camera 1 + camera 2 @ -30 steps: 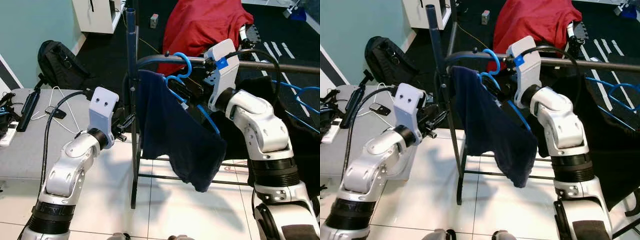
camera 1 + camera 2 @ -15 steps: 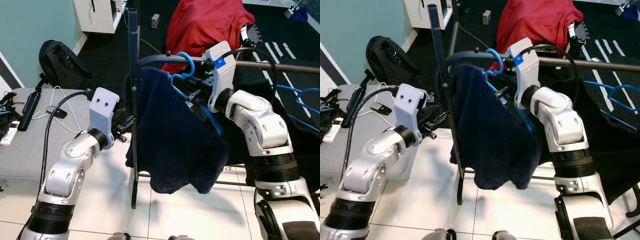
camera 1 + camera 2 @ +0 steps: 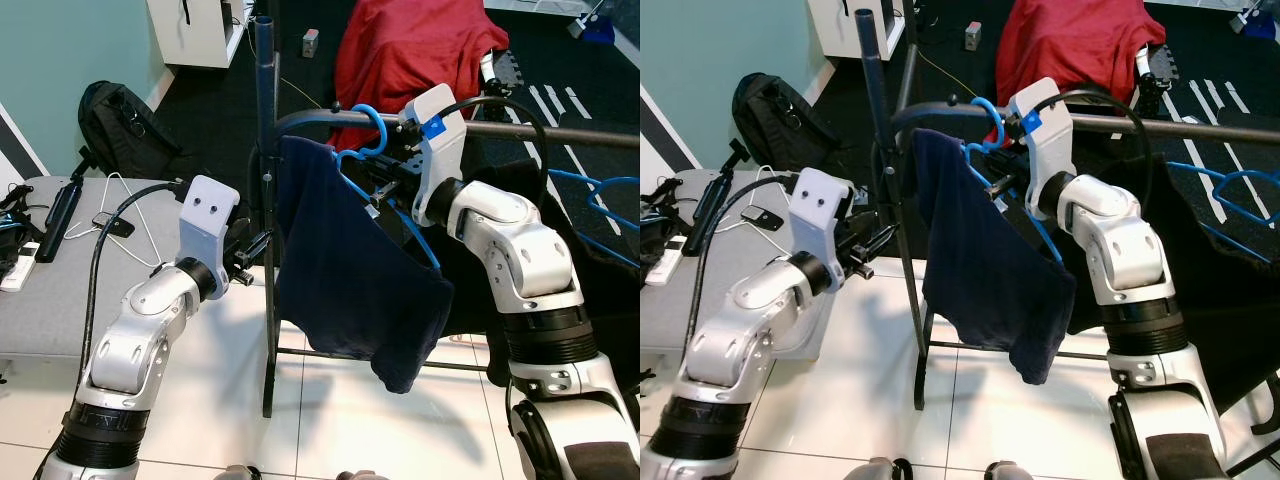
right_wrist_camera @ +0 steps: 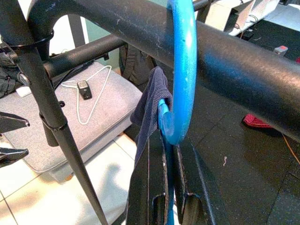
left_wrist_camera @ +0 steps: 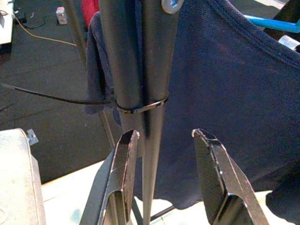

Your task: Hang hanger

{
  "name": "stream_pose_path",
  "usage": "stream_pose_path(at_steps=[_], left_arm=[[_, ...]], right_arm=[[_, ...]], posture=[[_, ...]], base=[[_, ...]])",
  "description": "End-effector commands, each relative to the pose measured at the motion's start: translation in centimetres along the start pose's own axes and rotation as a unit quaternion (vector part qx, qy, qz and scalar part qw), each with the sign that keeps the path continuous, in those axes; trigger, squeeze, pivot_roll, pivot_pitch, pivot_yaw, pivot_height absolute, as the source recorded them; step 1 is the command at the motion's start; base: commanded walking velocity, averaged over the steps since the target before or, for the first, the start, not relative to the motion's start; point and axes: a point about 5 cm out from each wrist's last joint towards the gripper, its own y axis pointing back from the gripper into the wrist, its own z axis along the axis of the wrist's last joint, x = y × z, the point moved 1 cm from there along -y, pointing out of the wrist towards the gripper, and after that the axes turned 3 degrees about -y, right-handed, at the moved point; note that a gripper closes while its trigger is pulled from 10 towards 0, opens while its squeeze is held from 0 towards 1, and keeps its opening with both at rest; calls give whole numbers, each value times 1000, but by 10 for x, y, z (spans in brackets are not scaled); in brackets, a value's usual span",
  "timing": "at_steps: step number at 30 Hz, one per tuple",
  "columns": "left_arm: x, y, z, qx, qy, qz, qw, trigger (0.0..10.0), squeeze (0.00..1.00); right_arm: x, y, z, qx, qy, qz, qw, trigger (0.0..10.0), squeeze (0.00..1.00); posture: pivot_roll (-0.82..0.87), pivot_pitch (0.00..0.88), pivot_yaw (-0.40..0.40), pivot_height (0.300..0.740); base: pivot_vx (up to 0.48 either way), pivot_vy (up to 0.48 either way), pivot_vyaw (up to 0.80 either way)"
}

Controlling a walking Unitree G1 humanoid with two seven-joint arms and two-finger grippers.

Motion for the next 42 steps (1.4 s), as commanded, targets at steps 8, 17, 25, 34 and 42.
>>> stream_pose_path(at_steps=[8, 17, 25, 34, 42], left_arm=[[0, 8, 7, 1, -15, -9, 1000, 10000, 0], [-3, 15, 7, 11, -24, -27, 999, 10000, 0], [-9, 19, 5, 19, -25, -42, 999, 10000, 0], [-13, 24, 6, 22, -17, -42, 999, 10000, 0], [-13, 24, 9, 12, -14, -31, 999, 10000, 0]], right_arm=[[22, 10, 20, -38, 5, -22, 999, 0, 0], [53, 19, 23, -59, 21, -58, 996, 0, 0], [67, 27, 19, -53, 38, -85, 994, 0, 0], [62, 47, 6, -26, 38, -155, 987, 0, 0], [58, 52, 16, -65, 43, -190, 979, 0, 0]], posture=[[-41, 222, -18, 740], [-42, 235, -6, 740], [-41, 241, -2, 740], [-49, 257, 2, 740], [-49, 259, 3, 740]], base=[[0, 0, 0], [0, 0, 0], [0, 0, 0], [0, 0, 0], [0, 0, 0]])
